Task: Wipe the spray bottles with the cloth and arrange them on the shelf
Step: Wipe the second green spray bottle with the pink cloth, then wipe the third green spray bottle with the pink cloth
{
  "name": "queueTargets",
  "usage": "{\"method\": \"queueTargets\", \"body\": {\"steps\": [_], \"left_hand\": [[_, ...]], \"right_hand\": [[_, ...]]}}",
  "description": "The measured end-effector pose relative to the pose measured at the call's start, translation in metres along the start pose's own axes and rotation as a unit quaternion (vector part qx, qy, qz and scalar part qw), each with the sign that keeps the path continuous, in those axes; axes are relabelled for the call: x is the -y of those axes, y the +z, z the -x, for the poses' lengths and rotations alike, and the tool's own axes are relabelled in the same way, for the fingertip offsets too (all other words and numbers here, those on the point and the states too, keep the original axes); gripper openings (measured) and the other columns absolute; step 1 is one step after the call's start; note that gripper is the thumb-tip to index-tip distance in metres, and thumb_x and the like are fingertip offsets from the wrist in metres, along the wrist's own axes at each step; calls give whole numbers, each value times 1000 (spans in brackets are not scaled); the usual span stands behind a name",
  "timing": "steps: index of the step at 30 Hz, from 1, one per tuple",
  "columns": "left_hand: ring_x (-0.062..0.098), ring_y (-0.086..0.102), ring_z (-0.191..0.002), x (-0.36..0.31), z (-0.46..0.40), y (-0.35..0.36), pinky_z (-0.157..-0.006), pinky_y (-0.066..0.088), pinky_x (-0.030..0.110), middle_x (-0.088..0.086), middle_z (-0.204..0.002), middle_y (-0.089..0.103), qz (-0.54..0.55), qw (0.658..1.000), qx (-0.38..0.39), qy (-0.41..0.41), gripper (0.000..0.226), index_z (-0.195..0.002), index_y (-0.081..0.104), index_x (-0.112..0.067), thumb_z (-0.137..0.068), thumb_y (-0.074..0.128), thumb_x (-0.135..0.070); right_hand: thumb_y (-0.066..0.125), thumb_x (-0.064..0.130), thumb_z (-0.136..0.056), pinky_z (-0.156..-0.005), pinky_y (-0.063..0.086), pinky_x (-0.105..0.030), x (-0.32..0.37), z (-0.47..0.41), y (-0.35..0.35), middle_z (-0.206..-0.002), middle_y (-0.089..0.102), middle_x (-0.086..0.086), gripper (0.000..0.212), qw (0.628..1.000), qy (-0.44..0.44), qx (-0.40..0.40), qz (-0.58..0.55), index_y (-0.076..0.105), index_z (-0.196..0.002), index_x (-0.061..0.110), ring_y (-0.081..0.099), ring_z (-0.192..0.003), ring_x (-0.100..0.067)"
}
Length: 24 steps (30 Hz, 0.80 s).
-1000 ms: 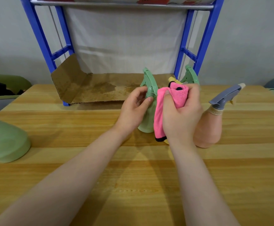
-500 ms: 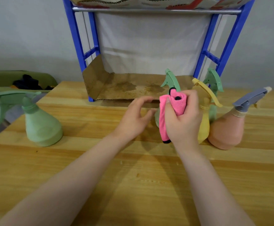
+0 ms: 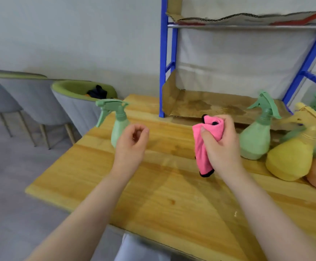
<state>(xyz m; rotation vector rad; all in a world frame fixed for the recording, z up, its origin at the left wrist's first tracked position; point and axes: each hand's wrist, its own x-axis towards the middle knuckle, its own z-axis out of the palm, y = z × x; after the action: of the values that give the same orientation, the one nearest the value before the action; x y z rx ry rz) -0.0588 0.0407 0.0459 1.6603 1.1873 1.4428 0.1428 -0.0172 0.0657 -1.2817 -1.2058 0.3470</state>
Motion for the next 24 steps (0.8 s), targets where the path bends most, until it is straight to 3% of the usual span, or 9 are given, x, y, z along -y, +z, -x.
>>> {"method": "queueTargets", "body": {"steps": [2, 3, 5, 7, 10, 13, 17, 21, 24], "left_hand": [[2, 43, -61, 6, 1, -20, -58, 37, 14, -3, -72, 49, 4, 999, -45, -15, 12, -86, 59, -16, -97, 57, -16], [3, 43, -62, 10, 1, -28, -59, 38, 16, -2, -73, 50, 5, 997, -69, -20, 11, -87, 59, -15, -97, 57, -18], [5, 47, -69, 19, -1, -41, -66, 44, 22, -1, -79, 51, 7, 993, -110, -37, 6, -92, 60, -18, -97, 58, -23], [9, 54, -87, 30, -6, -46, -82, 50, 33, -4, -93, 56, -5, 990, -132, -55, 10, -104, 59, -24, -95, 60, -29], [9, 47, -120, 36, -11, -43, -107, 40, 36, -10, -124, 51, -52, 990, -117, -65, 42, -133, 49, -22, -94, 61, -36], [9, 35, -136, 33, -21, -33, -117, 30, 37, -7, -144, 44, -49, 992, -96, -70, 59, -148, 38, -19, -96, 57, -40], [13, 40, -135, 28, -37, -23, -114, 34, 43, -6, -141, 49, -31, 991, -106, -76, 62, -144, 43, -19, -93, 54, -52], [11, 45, -124, 24, -43, -20, -111, 37, 40, -14, -122, 52, -28, 990, -124, -68, 45, -137, 49, -19, -98, 54, -40], [14, 47, -124, 25, -42, -21, -110, 39, 40, -10, -124, 54, -32, 990, -127, -58, 44, -136, 50, -18, -98, 54, -41]], "right_hand": [[61, 5, -92, -74, 42, -6, 3, 5, 18, -107, 59, 21, 25, 999, 15, 2, -41, 51, -106, 23, 57, -88, 17], [61, 7, -92, -77, 47, -12, 2, 7, 27, -107, 60, 21, 26, 998, 24, 8, -59, 51, -105, 27, 59, -91, 13], [61, 18, -89, -79, 57, -40, -1, 14, 40, -106, 62, 22, 26, 995, 49, 27, -80, 52, -101, 39, 65, -98, -8], [60, 23, -88, -76, 57, -56, -2, 20, 46, -105, 62, 24, 25, 995, 53, 39, -77, 51, -95, 44, 66, -97, -22], [62, 10, -93, -72, 56, -56, -3, 27, 48, -97, 61, 17, 33, 996, 36, 36, -68, 50, -93, 41, 64, -86, -12], [62, 10, -94, -67, 56, -57, -7, 31, 44, -89, 59, 20, 44, 997, 34, 40, -65, 51, -88, 52, 64, -83, -18], [63, 21, -88, -72, 56, -58, -11, 30, 39, -95, 60, 18, 33, 996, 40, 32, -66, 51, -91, 52, 64, -91, -23], [64, 25, -87, -73, 57, -55, -14, 30, 38, -99, 59, 10, 30, 996, 46, 30, -71, 50, -92, 51, 64, -93, -23], [67, 21, -89, -70, 57, -50, -12, 29, 38, -93, 62, 17, 30, 996, 37, 30, -82, 52, -88, 47, 65, -89, -20]]}}
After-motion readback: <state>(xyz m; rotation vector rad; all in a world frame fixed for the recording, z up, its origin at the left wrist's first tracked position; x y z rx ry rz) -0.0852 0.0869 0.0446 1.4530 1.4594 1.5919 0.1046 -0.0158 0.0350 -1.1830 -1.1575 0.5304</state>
